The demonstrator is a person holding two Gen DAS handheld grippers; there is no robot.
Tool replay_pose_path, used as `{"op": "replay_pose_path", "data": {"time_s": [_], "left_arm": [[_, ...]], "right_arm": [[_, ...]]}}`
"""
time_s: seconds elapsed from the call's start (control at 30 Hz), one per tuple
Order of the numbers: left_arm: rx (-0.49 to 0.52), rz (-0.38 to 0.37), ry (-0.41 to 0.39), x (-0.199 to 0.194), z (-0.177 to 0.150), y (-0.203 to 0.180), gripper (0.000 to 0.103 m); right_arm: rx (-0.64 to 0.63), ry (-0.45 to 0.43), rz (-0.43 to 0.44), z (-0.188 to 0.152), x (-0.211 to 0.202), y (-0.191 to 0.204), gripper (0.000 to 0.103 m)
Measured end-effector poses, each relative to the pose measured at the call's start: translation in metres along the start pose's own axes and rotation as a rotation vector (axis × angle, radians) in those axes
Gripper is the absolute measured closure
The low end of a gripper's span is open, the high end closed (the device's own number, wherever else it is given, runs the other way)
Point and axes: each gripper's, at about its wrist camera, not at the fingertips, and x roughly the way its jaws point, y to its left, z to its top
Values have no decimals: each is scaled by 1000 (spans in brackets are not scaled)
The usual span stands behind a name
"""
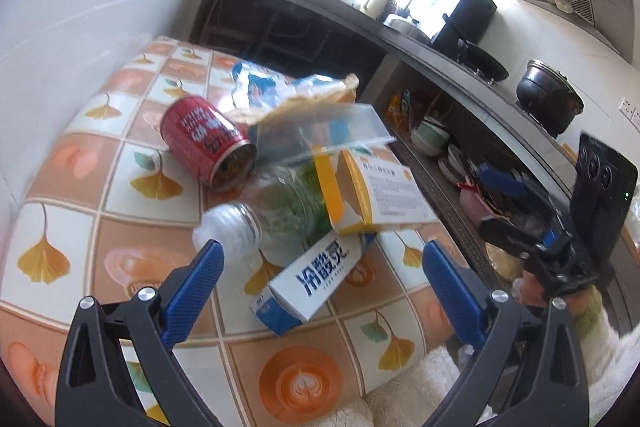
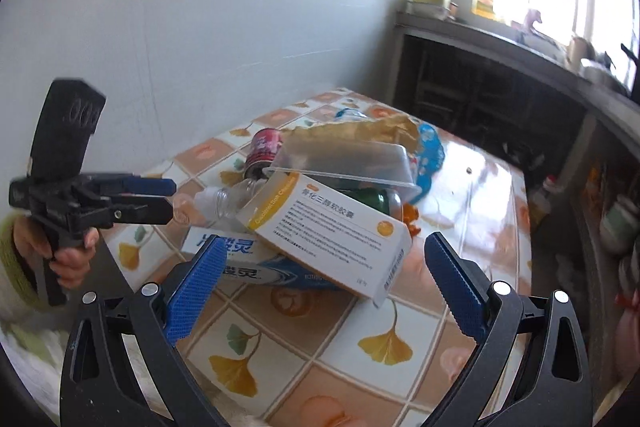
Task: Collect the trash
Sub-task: 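Grasp the white Calcitriol medicine box with the right gripper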
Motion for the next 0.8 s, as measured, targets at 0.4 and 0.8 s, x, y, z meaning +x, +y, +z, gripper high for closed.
{"op": "replay_pose_path", "data": {"time_s": [0.4, 0.8], "left_arm": [[18, -10, 30, -3, -21, 5, 6], [56, -20, 63, 6, -27, 3, 6]], "right_arm": [[-398, 194, 158, 26, 82, 14, 8], [-531, 320, 194, 20, 109, 19, 8]]}}
